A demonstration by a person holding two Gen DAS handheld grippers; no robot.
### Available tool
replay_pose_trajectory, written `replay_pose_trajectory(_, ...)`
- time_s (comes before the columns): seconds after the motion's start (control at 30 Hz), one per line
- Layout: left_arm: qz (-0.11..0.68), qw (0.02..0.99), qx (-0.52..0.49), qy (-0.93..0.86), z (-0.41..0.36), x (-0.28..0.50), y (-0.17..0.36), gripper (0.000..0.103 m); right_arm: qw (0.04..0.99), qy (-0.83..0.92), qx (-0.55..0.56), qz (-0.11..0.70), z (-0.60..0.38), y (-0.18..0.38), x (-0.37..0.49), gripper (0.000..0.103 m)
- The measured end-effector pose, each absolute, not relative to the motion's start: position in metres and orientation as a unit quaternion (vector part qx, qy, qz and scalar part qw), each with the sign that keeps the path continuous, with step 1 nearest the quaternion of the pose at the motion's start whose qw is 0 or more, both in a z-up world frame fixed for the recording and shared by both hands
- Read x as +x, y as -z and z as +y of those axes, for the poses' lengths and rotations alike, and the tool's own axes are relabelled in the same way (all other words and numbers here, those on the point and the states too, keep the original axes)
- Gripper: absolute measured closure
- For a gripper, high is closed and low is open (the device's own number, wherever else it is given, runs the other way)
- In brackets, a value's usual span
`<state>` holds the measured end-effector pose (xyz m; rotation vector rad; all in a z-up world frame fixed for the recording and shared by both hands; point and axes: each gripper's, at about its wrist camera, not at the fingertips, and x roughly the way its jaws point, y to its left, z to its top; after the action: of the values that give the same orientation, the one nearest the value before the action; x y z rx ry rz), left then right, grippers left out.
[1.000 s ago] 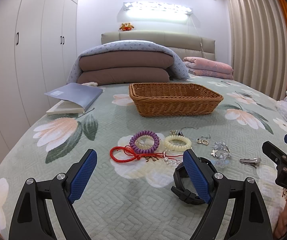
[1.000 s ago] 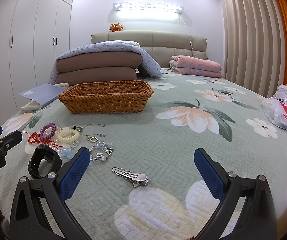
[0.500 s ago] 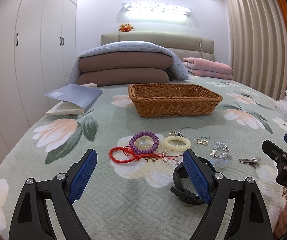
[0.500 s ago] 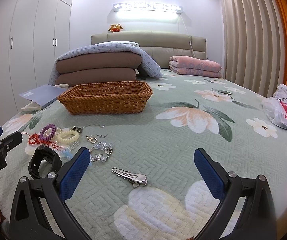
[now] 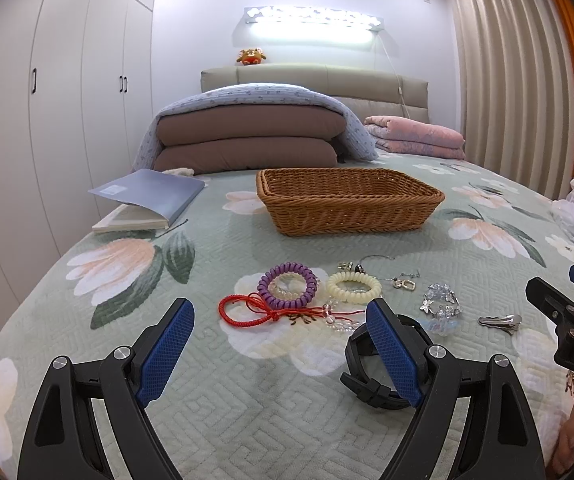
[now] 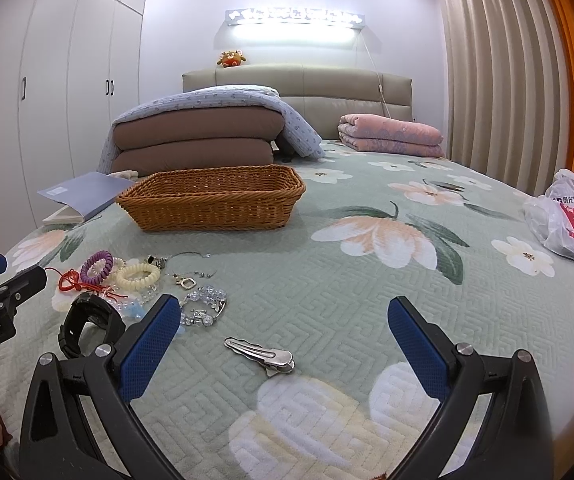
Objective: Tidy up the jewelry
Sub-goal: 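Grasp the black watch with the left tool while the right tool grasps the silver hair clip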
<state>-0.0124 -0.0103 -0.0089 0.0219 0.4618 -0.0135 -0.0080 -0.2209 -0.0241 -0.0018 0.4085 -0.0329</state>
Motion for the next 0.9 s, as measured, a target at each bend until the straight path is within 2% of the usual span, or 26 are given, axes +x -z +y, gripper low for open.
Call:
replay_pose_trajectory(0.4,0.241,0.97,-0.013,0.032,-0.004,-0.012,0.002,0.015,0.98,-0.013,-0.006,0.197,-0.226,0.009,-0.012,0.0)
replay_pose_trajectory(0.6,0.275,0.957,-0.057,0.072,0.002,-0.015,0.005,0.015,0.974,-0.081,-0.068,0.201,-0.232,-0.006,-0.023,0.0)
replay_pose_trajectory(0.7,0.293,0.95,-0.064,0.089,-0.003,-0.016,0.012,0.015,0.964,-0.115,-0.113,0.213,-0.233,0.003,-0.031,0.008)
replay_pose_trajectory(0.77,0.311,0.941,-0.074,0.108,-0.009,-0.014,0.017,0.02,0.953,-0.135,-0.131,0.236,-0.235,0.013,-0.033,0.012)
replay_pose_trajectory(0.83,0.337,0.929,-0.083,0.125,-0.018,-0.01,0.025,0.032,0.946,-0.151,-0.132,0.254,-0.24,0.021,-0.029,0.013)
replay_pose_trajectory(0.9,0.357,0.92,-0.094,0.13,-0.023,-0.004,0.035,0.038,0.941,-0.162,-0.13,0.266,-0.242,0.025,-0.021,0.016)
